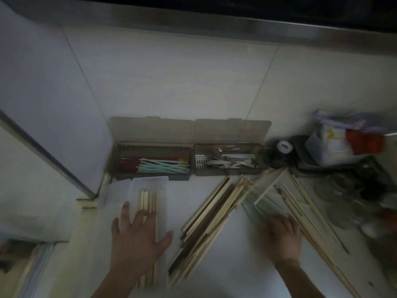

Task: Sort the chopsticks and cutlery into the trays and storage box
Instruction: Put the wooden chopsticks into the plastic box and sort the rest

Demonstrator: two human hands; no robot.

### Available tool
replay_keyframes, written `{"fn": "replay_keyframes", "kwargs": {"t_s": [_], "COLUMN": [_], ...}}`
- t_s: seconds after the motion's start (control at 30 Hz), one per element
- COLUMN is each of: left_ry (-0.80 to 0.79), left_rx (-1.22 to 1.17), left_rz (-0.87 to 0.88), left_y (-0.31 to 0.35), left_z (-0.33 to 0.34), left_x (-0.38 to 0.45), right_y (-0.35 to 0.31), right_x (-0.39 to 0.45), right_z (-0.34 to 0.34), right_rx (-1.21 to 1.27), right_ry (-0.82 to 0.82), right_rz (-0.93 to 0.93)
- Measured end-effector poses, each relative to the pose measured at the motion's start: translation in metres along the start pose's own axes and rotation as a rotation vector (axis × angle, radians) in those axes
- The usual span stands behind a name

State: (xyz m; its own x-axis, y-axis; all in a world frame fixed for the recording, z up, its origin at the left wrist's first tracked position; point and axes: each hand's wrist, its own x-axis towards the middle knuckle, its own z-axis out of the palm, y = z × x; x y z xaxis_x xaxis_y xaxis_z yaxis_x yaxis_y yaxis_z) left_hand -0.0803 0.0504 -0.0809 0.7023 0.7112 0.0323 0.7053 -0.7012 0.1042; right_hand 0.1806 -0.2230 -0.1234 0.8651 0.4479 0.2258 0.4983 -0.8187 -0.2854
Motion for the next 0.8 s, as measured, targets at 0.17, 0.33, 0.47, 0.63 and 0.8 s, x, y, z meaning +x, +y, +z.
{"fn": "replay_keyframes", "kwargs": {"t_s": [0.17,0.33,0.47,0.63,0.8], "left_ry": [0.012,0.032,0.026,0.027,0.037], "left_rx": [0.012,0.030,0.038,0.030,0.023], "left_rz": [-0.018,-0.023,-0.023,-0.016,-0.015], "left_y": [0.000,0.002,0.002,0.001,0.002], "left_z": [0.002,0.001,0.001,0.002,0.002], "left_x": [-0.001,-0.002,-0.002,-0.002,-0.003], "right_y": [0.001,-0.012,-0.023,-0.027,-0.015], "right_x": [-0.022,-0.032,-0.019,-0.005,-0.021], "right_z": [-0.004,0.001,0.000,0.005,-0.002], "right_rx": [-0.042,-0.086,-0.094,-0.093,-0.155], "right_ry": [-0.067,-0.105,-0.087,-0.147,-0.180], "right_rz": [-0.109,-0.001,0.037,0.082,0.080]}}
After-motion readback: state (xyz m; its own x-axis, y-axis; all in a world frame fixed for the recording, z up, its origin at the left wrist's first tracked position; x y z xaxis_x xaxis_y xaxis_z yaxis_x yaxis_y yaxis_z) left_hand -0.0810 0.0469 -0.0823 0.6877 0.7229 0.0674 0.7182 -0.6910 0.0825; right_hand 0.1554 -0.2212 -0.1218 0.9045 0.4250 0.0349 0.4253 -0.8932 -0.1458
